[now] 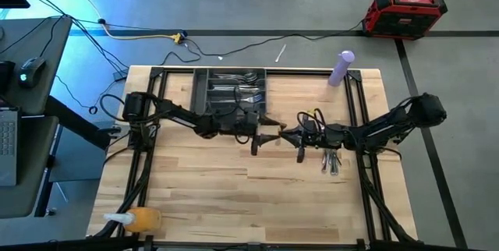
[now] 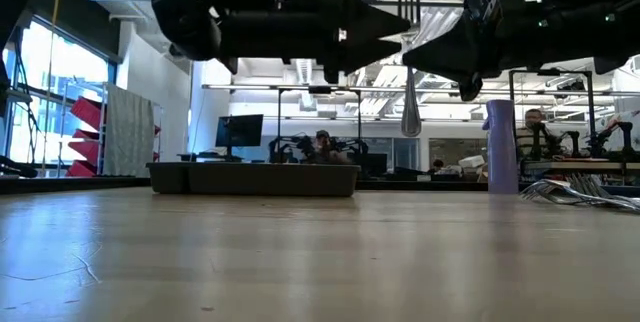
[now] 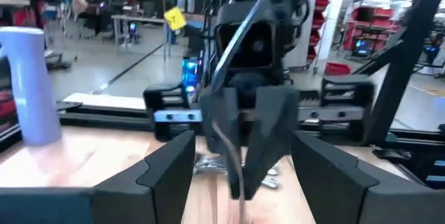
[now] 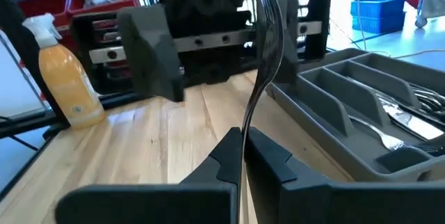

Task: Sort silverware
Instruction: Put the silver fork into the organizing bin

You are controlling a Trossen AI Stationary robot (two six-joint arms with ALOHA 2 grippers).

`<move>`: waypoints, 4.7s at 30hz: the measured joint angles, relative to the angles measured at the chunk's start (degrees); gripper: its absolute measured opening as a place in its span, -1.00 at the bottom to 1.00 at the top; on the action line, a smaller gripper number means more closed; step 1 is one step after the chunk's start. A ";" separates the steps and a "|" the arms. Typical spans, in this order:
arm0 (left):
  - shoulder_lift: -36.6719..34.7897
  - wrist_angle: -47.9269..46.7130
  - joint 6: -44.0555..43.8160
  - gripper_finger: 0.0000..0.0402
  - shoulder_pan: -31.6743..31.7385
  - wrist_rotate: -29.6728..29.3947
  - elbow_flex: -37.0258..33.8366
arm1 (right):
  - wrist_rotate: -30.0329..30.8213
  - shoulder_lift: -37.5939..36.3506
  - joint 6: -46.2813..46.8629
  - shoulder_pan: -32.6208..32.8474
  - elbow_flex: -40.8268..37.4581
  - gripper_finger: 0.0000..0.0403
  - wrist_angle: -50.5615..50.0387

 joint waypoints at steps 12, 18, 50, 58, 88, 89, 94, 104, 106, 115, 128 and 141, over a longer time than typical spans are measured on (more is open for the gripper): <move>0.00 -5.55 -1.57 -0.01 -0.39 -4.88 1.31 | 0.07 -0.02 -0.02 0.00 0.04 -1.00 0.01; 0.00 -5.76 -1.64 -0.23 -0.39 -4.82 1.46 | 0.07 -0.02 0.00 0.00 0.04 -1.00 0.00; 0.00 -16.64 1.01 -1.00 -0.28 -1.40 6.16 | 0.89 -0.04 -2.96 0.02 0.08 -0.63 -4.01; -0.38 -19.38 2.06 -1.00 -0.26 -1.36 6.16 | 1.27 -0.04 -2.76 0.02 0.08 -0.04 -10.62; -16.42 -94.07 19.26 -1.00 23.98 0.91 29.23 | 9.40 -5.53 2.09 -0.48 0.10 0.07 -26.14; -14.12 -97.15 20.88 -1.00 24.79 0.77 31.94 | 9.40 -5.53 2.20 -0.69 0.10 0.07 -26.12; -2.96 -108.75 27.99 -1.00 28.47 0.61 43.21 | 8.61 -5.53 2.61 -1.80 0.10 0.07 -26.14; 8.89 -119.17 35.14 -1.00 32.63 7.29 48.72 | 8.16 -5.51 2.60 -2.03 0.10 0.07 -27.45; 9.23 -119.47 36.63 -1.00 32.62 7.43 48.72 | 8.17 -5.51 2.60 -2.03 0.10 0.07 -27.91; 11.99 -117.94 41.95 -1.00 32.97 7.86 48.76 | 8.20 -5.51 1.89 -2.05 0.10 0.07 -28.72; 14.57 -121.96 41.85 -1.00 32.35 7.91 48.76 | 8.79 -5.49 1.55 -2.05 0.08 0.07 -29.16; 17.29 -115.07 41.61 -0.67 31.87 4.19 49.60 | 8.55 -5.49 1.97 -2.05 0.08 0.07 -29.21</move>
